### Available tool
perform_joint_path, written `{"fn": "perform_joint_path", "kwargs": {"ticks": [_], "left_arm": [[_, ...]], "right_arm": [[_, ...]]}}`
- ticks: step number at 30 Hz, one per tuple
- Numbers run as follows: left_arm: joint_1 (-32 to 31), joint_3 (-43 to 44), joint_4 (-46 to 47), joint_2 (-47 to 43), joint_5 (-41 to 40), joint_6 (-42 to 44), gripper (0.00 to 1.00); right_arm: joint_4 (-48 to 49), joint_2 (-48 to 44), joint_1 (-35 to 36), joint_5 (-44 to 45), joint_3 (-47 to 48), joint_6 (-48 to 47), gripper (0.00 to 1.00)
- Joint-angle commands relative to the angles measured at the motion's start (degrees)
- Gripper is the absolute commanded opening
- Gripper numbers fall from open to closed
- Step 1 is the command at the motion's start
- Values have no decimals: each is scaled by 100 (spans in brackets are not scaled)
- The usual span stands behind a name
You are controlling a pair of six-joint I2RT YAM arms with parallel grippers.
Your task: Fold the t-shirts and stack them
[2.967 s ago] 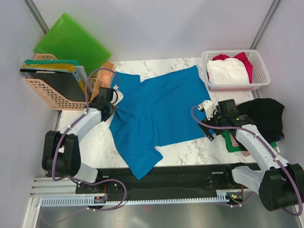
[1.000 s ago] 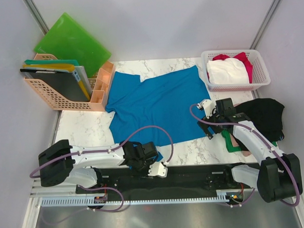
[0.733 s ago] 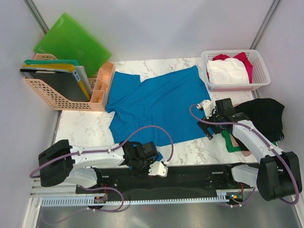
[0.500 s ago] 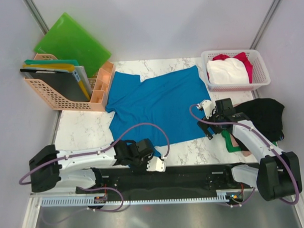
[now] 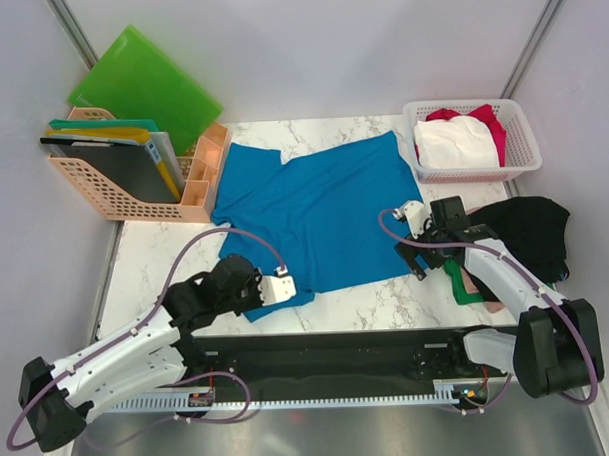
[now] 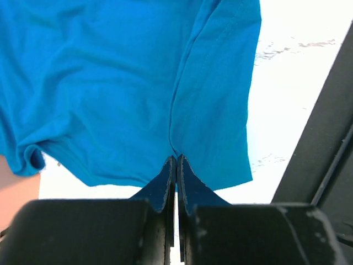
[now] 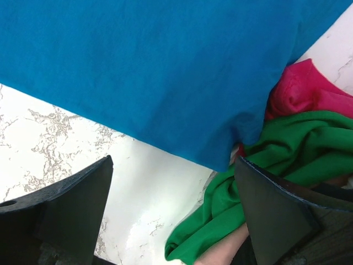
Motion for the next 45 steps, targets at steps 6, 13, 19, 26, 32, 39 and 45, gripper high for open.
{"fn": "perform_joint_path", "kwargs": {"ticks": [6,13,19,26,32,39,45], "left_arm": [[583,-303,169,-732,-399,307,2],[1032,-400,591,-909,-610,430,2],[1128,-338,679,-944,-1172,895,2],[1716,-93,689,-1172,-753,353,2],[1902,469,504,-787,119,-88,2],[1919,1015,345,-549,347,26,2],[1928,1024,328,-566,365,8,2]], "right_arm": [[-165,211,13,-86,384,-93,98],[-51,413,13,-262,411,-13,98],[-156,334,13,-166,411,-127,98],[-192,229,13,-165,437,-180,98],[-165,255,13,-411,455,-145,98],[-174,246,4,-324,271,-338,96],[-262,422,13,-262,332,-409,94]]}}
